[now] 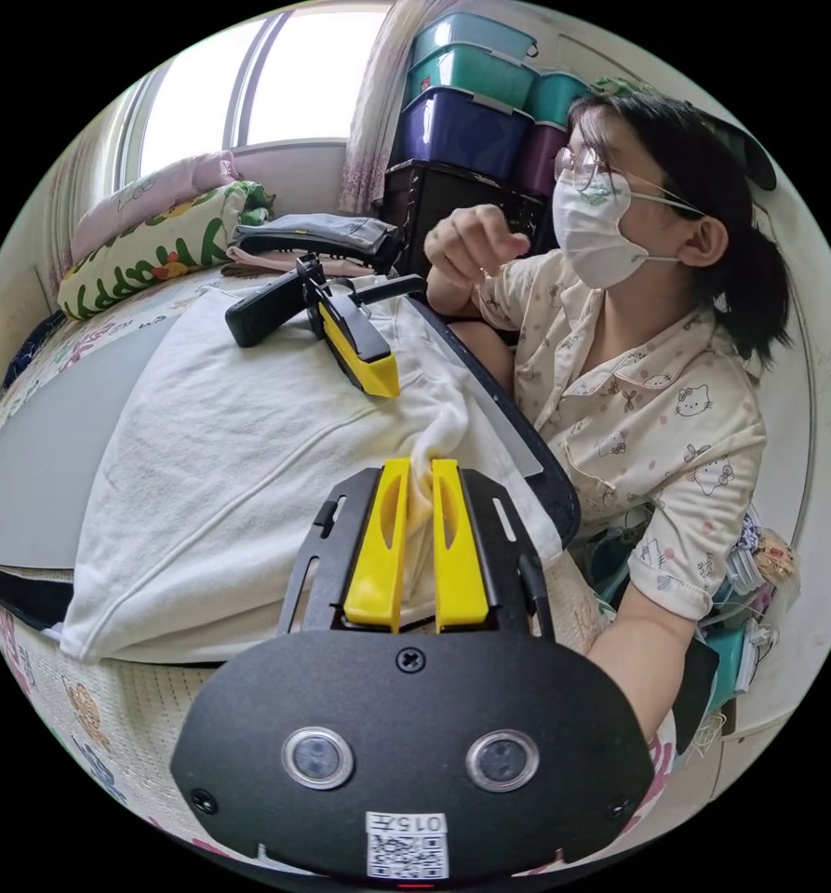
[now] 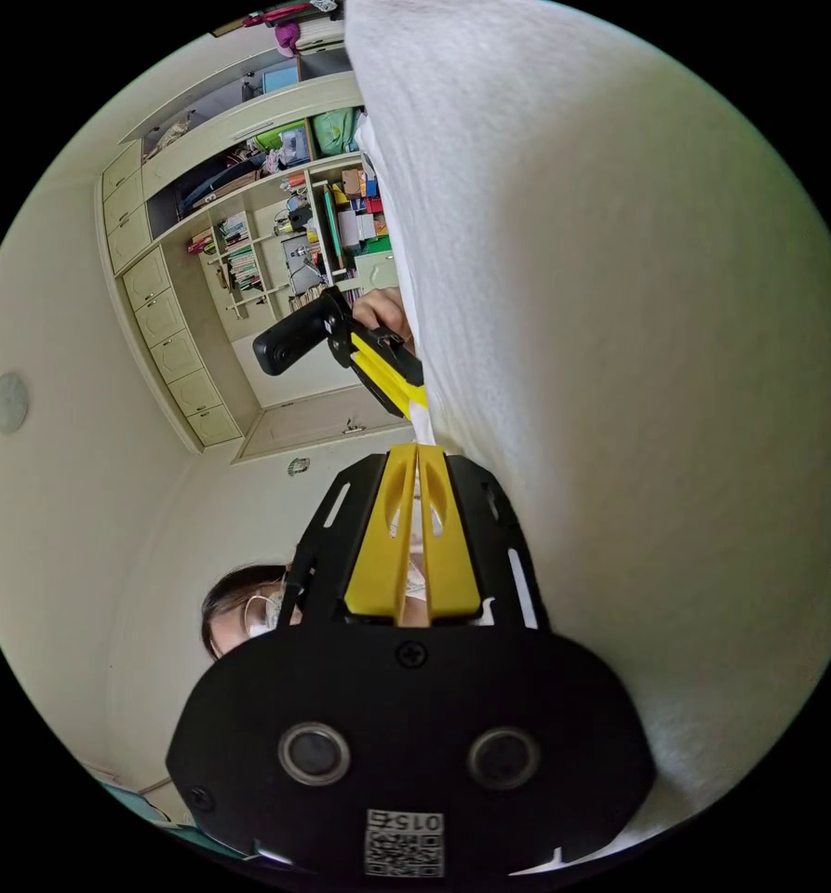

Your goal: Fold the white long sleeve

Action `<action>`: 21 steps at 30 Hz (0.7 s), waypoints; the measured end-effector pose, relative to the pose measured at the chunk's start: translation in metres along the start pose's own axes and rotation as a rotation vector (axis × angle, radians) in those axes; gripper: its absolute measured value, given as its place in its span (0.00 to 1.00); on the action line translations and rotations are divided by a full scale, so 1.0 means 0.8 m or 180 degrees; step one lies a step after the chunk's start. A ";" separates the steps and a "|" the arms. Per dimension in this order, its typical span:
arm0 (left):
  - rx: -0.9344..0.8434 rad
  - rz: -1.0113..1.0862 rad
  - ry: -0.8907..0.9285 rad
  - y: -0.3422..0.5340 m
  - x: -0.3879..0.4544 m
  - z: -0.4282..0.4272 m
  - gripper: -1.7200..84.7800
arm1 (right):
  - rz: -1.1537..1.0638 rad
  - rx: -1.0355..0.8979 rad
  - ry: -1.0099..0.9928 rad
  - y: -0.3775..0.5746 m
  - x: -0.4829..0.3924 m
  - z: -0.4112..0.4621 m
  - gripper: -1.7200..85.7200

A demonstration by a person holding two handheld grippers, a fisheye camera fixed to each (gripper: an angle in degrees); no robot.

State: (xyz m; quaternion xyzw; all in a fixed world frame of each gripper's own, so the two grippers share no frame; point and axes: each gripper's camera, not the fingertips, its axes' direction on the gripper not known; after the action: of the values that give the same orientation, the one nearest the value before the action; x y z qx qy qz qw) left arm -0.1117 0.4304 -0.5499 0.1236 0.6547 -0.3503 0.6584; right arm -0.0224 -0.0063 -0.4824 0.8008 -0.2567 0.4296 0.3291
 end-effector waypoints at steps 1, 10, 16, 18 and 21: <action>-0.0001 0.0003 -0.0005 -0.002 0.000 0.002 0.04 | 0.0000 0.0000 0.0000 0.002 0.004 0.002 0.01; -0.0004 0.0024 -0.0036 -0.022 0.002 0.015 0.04 | -0.0039 -0.0004 0.0017 0.024 0.041 0.023 0.01; -0.0012 0.0047 -0.0074 -0.039 0.009 0.025 0.04 | -0.0016 -0.0007 0.0010 0.040 0.074 0.041 0.01; -0.0014 0.0058 -0.0087 -0.045 0.012 0.028 0.04 | -0.0016 -0.0007 0.0011 0.045 0.085 0.048 0.01; -0.0012 0.0055 -0.0072 -0.054 0.014 0.034 0.04 | -0.0017 -0.0007 0.0012 0.055 0.105 0.060 0.01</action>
State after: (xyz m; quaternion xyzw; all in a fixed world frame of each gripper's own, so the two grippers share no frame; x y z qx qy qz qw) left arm -0.1187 0.3791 -0.5446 0.1241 0.6468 -0.3447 0.6689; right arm 0.0138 -0.0817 -0.4165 0.8003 -0.2544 0.4300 0.3316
